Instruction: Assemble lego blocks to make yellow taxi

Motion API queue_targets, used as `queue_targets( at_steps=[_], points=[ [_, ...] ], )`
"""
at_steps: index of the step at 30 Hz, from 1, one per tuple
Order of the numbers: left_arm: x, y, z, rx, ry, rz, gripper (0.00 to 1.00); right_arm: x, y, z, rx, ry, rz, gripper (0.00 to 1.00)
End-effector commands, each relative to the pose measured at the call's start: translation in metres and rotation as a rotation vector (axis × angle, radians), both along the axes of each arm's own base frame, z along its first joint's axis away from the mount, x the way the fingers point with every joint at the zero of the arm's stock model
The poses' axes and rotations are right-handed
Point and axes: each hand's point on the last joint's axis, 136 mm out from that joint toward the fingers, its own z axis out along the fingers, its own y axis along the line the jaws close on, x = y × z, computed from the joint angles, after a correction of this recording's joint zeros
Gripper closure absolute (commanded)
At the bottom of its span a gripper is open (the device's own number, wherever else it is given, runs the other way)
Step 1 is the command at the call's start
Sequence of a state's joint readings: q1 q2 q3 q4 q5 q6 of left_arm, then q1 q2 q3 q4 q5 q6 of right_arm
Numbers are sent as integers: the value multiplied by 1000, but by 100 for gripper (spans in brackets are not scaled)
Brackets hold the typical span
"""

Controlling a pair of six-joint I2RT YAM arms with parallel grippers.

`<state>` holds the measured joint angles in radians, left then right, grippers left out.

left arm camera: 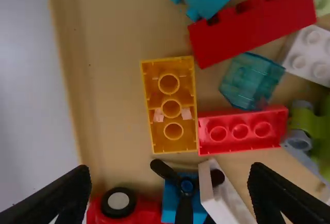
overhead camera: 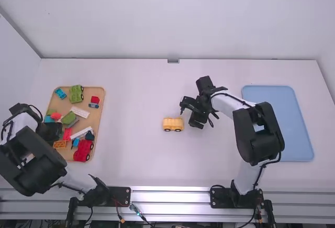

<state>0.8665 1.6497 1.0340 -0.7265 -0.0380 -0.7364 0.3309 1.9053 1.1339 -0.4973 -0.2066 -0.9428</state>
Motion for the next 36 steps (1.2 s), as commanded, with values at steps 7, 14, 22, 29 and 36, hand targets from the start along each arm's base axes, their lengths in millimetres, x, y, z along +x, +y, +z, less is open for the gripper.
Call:
queue_targets(
  at_steps=[7,14,22,29,36],
  points=[
    [-4,-1,-25,-38,56,-12,33,7,6,16,23,-37,2,1],
    [-6,2,-33,-37,78,-9,39,7,6,16,23,-37,2,1],
    [-6,0,-40,-47,86,-10,50,7,5,16,23,-36,2,1],
    [-7,0,-51,-30,72,-6,47,6,6,15,23,-35,3,1],
    [-7,-1,-57,-20,64,-12,52,6,6,15,22,-33,3,1]
  ],
)
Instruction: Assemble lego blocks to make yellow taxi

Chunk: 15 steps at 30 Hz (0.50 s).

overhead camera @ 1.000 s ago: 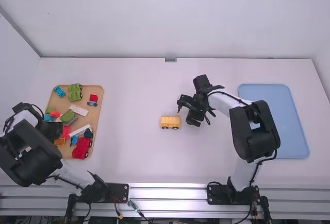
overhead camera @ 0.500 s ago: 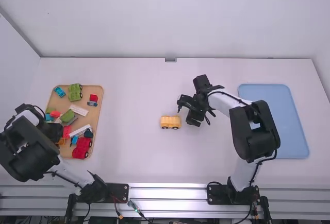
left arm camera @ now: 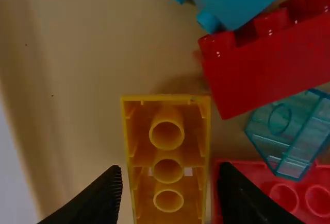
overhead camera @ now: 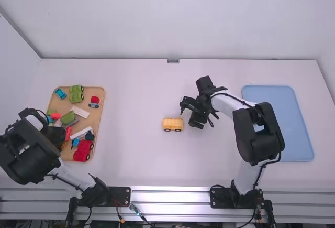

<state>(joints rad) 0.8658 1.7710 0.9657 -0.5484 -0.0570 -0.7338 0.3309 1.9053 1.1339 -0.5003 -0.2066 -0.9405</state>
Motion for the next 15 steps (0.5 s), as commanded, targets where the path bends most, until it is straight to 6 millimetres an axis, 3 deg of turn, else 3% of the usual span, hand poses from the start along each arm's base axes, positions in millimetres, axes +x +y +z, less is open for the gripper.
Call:
queue_targets(
  at_steps=[1,4,15],
  points=[
    [-10,-8,-9,-23,41,-7,55,6,6,16,23,-36,5,1],
    [-11,-6,-9,-12,52,-8,64,6,6,16,23,-36,5,1],
    [-16,-9,-9,-25,71,-3,52,6,6,16,23,-37,5,1]
  ],
)
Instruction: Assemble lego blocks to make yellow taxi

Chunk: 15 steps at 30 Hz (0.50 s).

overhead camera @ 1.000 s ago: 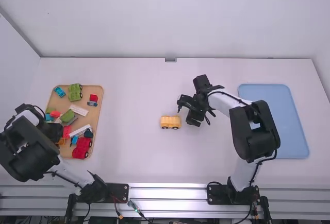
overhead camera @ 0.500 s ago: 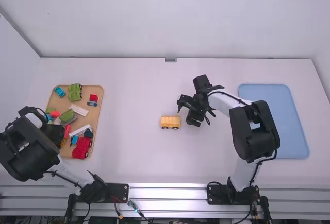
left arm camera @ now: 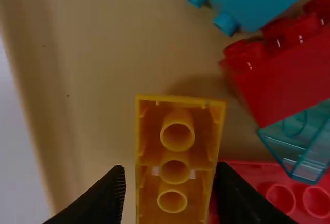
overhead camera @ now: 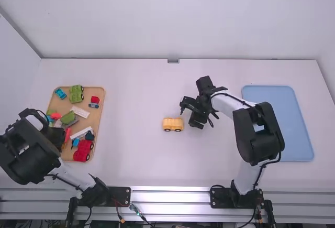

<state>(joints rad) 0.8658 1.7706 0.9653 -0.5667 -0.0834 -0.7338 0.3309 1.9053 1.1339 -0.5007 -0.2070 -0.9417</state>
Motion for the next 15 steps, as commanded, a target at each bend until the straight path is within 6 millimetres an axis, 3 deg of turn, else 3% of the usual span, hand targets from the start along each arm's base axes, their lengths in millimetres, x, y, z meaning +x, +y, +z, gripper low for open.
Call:
queue_targets(
  at_steps=[1,5,6,15],
  points=[
    [-10,-10,-9,-30,41,-8,50,7,6,16,23,-37,4,1],
    [-2,-9,-9,-28,14,-25,46,7,6,16,23,-37,4,1],
    [9,-10,-8,-42,-39,-88,42,7,6,16,24,-39,4,1],
    [14,-6,7,-56,-33,-82,46,6,8,16,39,-32,8,1]
  ],
)
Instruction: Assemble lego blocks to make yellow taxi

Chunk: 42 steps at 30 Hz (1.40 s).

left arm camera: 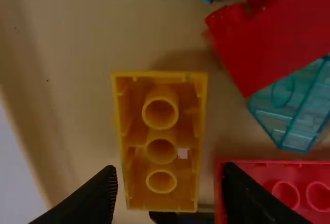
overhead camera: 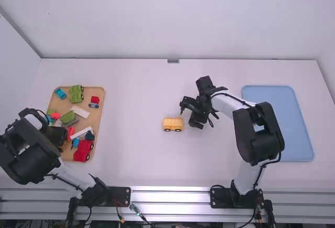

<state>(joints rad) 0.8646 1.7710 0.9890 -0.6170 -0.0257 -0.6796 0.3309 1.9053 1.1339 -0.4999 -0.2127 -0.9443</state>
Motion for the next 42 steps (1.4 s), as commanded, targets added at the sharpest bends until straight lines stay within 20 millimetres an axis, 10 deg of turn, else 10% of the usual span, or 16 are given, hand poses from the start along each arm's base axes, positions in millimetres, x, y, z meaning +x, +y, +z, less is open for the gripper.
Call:
queue_targets(
  at_steps=[1,42],
  points=[
    [9,5,5,4,-15,-22,47,6,8,16,38,-32,7,1],
    [-5,3,-23,69,13,-98,73,6,9,16,39,-34,9,1]
  ],
)
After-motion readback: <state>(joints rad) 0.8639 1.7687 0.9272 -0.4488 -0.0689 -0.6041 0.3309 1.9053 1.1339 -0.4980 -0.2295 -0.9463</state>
